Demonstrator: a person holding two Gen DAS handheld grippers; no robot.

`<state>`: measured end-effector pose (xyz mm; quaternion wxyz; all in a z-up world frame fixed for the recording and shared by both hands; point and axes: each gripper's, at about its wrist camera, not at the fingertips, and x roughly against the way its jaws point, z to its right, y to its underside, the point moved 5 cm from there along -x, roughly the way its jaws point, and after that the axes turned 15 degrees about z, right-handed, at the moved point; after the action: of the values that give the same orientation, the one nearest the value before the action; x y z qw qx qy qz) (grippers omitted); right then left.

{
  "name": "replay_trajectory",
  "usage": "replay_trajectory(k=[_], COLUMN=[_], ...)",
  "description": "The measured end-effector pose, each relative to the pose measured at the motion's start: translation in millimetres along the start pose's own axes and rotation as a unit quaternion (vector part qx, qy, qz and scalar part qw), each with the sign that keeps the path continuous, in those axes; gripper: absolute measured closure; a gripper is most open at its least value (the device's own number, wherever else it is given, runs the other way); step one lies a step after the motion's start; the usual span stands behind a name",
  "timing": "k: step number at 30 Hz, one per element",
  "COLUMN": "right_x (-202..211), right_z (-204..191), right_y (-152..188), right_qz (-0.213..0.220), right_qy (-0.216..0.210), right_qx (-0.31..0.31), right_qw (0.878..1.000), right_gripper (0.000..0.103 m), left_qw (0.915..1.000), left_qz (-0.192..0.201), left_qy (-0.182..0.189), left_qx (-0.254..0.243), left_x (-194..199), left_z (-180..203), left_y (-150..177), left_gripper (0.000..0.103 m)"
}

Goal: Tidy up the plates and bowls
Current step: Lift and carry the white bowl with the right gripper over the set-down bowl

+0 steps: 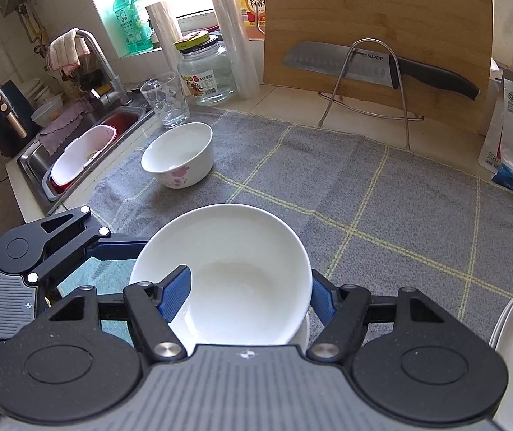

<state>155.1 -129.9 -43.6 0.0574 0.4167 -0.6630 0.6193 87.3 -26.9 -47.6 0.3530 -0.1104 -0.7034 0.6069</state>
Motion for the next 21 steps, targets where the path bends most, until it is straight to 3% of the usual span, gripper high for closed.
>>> replay_trajectory(k=[21], right_x=[-7], right_z=[3], right_y=[22], right_qz=[-0.023], right_qy=[0.0], right_qx=[-0.011], right_qw=[1.0], right_gripper=[0.028], left_qw=[0.999], left_qz=[-0.04], left_qy=[0.017], left_qx=[0.011], left_x=[-9], left_z=[5], left_y=[22], left_gripper=[0.013])
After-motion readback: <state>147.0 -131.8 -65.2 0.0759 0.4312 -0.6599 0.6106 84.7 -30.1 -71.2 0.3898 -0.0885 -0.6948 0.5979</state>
